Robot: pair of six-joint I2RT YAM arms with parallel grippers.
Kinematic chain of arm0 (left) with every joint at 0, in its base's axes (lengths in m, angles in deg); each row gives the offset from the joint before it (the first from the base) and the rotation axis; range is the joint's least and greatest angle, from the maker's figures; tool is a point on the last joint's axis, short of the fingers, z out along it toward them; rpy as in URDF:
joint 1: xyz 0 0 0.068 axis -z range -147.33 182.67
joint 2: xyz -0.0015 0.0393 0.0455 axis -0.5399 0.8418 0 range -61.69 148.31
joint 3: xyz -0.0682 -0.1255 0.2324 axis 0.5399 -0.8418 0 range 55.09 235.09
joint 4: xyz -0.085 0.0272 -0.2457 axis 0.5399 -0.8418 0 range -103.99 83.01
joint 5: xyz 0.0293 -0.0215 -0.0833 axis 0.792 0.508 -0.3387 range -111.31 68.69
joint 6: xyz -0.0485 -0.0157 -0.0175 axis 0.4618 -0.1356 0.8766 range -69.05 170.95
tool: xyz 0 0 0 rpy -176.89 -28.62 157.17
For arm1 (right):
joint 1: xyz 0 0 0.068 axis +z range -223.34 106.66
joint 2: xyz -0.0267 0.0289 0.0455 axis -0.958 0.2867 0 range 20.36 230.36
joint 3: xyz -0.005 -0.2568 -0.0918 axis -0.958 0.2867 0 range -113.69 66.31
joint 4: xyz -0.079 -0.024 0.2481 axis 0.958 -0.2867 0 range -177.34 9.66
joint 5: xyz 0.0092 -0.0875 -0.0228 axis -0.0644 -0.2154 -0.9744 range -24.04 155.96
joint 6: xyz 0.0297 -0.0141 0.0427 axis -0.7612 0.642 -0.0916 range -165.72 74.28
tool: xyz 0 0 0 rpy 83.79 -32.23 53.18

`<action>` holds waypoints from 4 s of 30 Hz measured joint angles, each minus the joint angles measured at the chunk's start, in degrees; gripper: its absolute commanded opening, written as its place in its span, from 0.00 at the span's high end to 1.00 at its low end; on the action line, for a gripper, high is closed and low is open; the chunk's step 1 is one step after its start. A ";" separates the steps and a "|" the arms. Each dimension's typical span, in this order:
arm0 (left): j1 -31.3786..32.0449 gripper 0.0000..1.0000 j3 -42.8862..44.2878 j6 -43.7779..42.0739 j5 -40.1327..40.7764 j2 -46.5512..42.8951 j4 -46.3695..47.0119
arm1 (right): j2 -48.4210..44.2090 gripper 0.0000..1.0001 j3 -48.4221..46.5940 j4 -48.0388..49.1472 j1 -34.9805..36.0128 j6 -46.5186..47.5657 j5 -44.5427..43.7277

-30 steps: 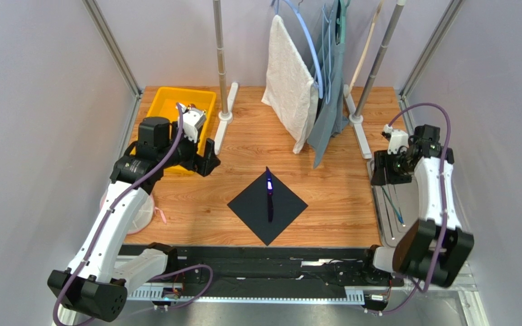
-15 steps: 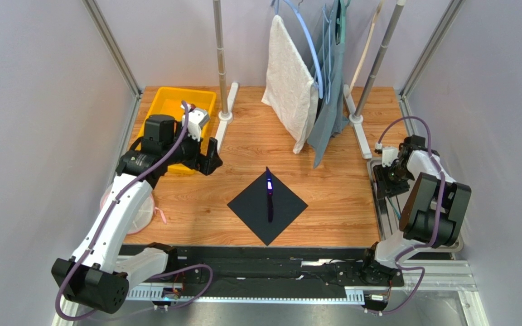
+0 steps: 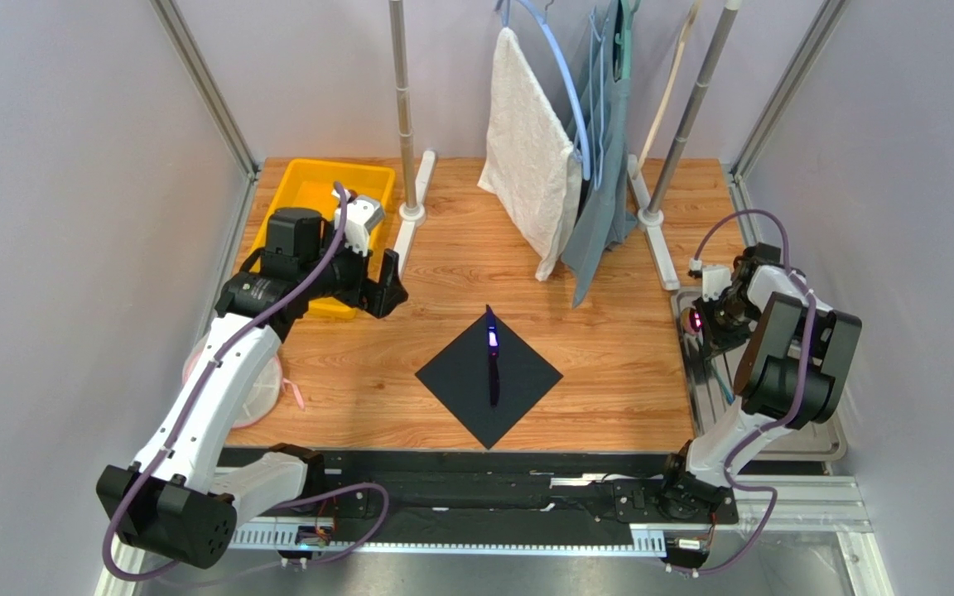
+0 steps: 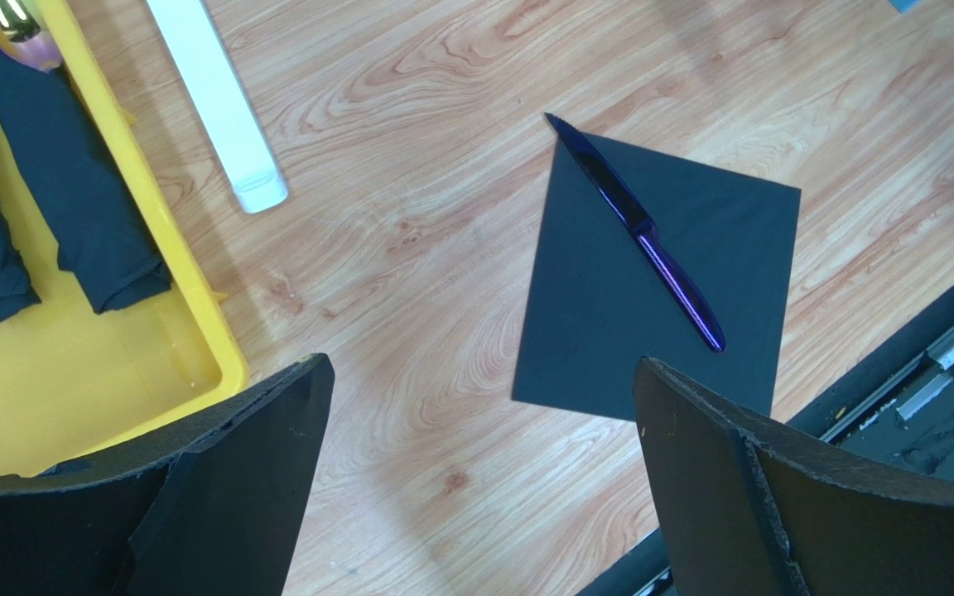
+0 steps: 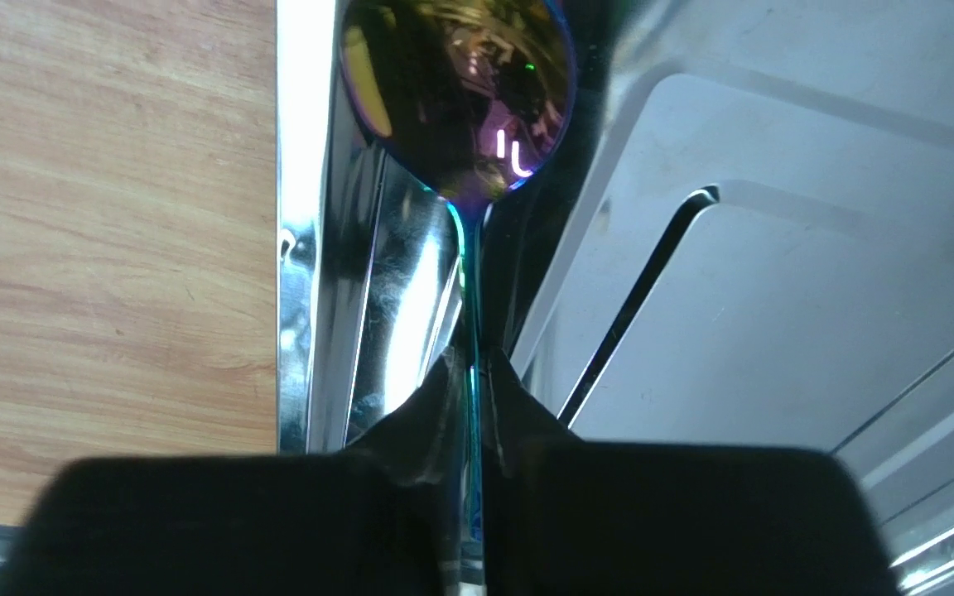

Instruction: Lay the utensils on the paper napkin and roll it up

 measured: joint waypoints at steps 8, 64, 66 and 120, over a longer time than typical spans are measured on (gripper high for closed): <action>0.00 0.01 0.00 0.00 0.22 -0.02 0.02 | -1.46 1.00 -0.15 -0.68 -1.88 -0.81 4.13; -1.75 0.01 -7.13 22.67 18.10 -5.31 10.01 | 12.50 1.00 -28.11 -1.27 69.51 -73.90 -10.32; -1.77 0.01 -7.37 22.67 17.94 -5.31 10.34 | 13.14 1.00 -28.11 -1.38 69.94 -74.69 -10.60; 10.32 0.17 -18.23 -18.93 -16.55 -21.14 4.33 | -8.81 0.52 -11.96 5.86 59.30 -56.98 12.39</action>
